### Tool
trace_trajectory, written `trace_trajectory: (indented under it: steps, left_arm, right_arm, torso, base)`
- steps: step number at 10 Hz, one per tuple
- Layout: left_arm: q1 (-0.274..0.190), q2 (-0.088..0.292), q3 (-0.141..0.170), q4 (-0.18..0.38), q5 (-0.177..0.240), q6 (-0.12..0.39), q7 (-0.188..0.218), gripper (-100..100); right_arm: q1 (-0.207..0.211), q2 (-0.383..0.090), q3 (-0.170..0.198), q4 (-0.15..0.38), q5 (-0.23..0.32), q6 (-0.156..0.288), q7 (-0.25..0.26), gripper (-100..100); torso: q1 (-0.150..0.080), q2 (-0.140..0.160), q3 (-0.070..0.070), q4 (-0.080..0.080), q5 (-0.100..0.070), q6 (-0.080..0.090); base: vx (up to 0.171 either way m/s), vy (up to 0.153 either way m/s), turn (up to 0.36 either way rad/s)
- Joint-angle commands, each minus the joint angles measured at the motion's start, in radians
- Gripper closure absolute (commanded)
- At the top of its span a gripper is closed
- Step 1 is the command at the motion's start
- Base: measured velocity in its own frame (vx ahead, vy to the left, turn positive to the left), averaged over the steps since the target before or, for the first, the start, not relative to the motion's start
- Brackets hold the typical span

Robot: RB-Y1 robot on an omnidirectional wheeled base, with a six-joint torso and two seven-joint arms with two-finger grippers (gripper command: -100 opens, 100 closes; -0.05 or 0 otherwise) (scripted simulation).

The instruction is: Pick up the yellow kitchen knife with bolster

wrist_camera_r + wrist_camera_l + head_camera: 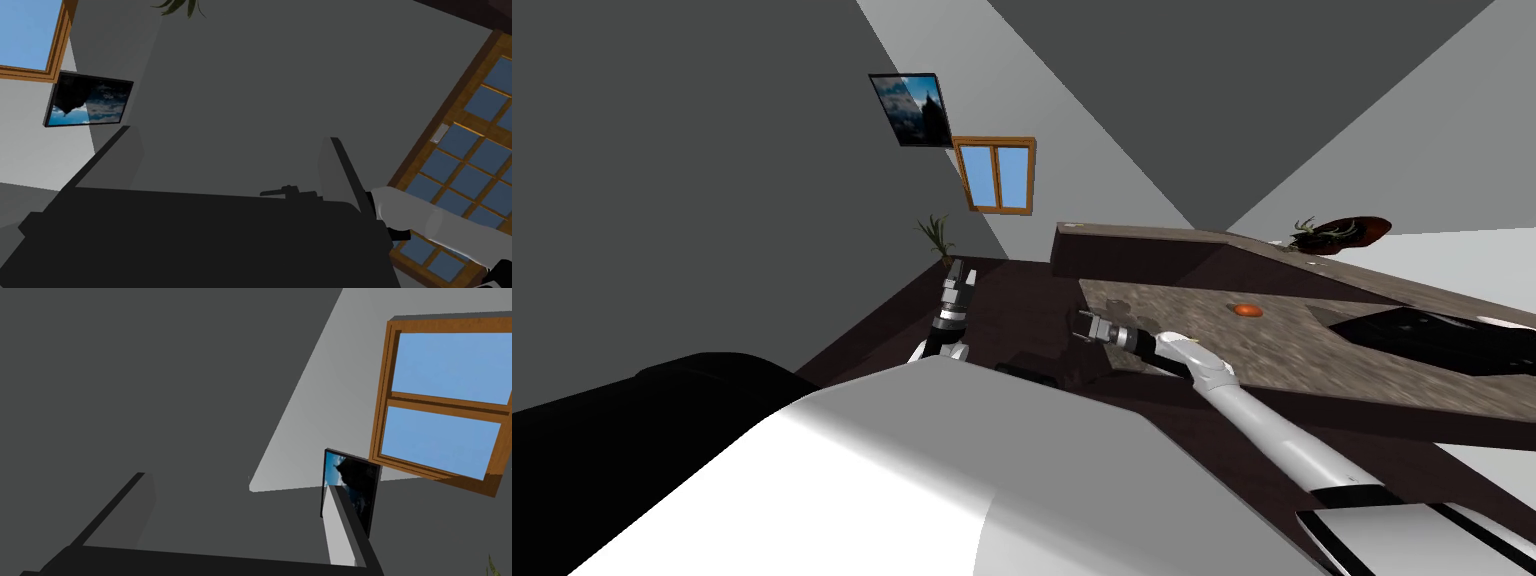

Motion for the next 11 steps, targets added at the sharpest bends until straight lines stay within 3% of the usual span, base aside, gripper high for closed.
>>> trace_trajectory:
  steps: [1,2,3,5,6,7,8,9,10,11]
  left_arm:
    - [0.0,0.0,0.0,0.0,0.0,0.0,0.0,0]
    - [0.0,0.0,0.0,0.0,0.0,0.0,0.0,0]
    - [0.0,0.0,0.0,0.0,0.0,0.0,0.0,0]
    - [0.0,0.0,0.0,0.0,0.0,0.0,0.0,0]
    - [0.0,0.0,0.0,0.0,0.0,0.0,0.0,0]
    - [0.0,0.0,0.0,0.0,0.0,0.0,0.0,0]
    - [0.0,0.0,0.0,0.0,0.0,0.0,0.0,0]
    - [0.0,0.0,0.0,0.0,0.0,0.0,0.0,0]
    - [0.0,0.0,0.0,0.0,0.0,0.0,0.0,0]
    - [0.0,0.0,0.0,0.0,0.0,0.0,0.0,0]
  right_arm:
    - [-0.033,-0.05,0.04,0.037,0.049,-0.005,0.01,-100]
    - [-0.064,-0.078,0.072,0.074,0.08,-0.02,0.021,-100]
    - [-0.064,-0.092,0.072,0.079,0.087,-0.02,0.021,-100]
    - [-0.12,-0.157,0.136,0.156,0.15,-0.049,0.04,-100]
    - [-0.12,-0.172,0.136,0.156,0.158,-0.049,0.04,-100]
    - [-0.146,-0.211,0.168,0.192,0.192,-0.061,0.047,-100]
    - [-0.146,-0.211,0.168,0.192,0.192,-0.061,0.047,-100]
    - [-0.168,-0.248,0.199,0.225,0.224,-0.072,0.053,-100]
    - [-0.168,-0.248,0.199,0.225,0.224,-0.072,0.053,-100]
    - [-0.188,-0.284,0.231,0.256,0.255,-0.082,0.057,-100]
  torso:
    - [0.0,0.0,0.0,0.0,0.0,0.0]
    - [0.0,0.0,0.0,0.0,0.0,0.0]
    - [0.0,-0.001,-0.001,0.0,0.0,0.0]
    - [-0.001,-0.001,0.0,0.0,0.0,0.0]
    - [-0.002,-0.001,0.0,0.0,0.0,0.0]
    - [-0.002,0.0,0.0,0.0,-0.001,0.0]
    - [-0.002,0.0,0.0,0.0,0.0,0.0]
    - [-0.002,0.0,0.0,0.0,-0.001,0.0]
    - [-0.002,0.0,0.0,0.0,-0.001,0.0]
    - [-0.002,0.0,0.0,0.0,-0.001,0.0]
  base:
    - [0.045,0.009,0.011]
    - [0.077,0.012,0.011]
    - [0.066,0.004,0.003]
    - [0.063,-0.003,-0.002]
    - [0.049,-0.01,0.007]
    - [0.063,-0.013,-0.004]
    - [0.056,-0.014,-0.002]
    - [0.054,-0.016,0.002]
    - [0.053,-0.014,0.006]
    - [0.071,-0.018,-0.002]
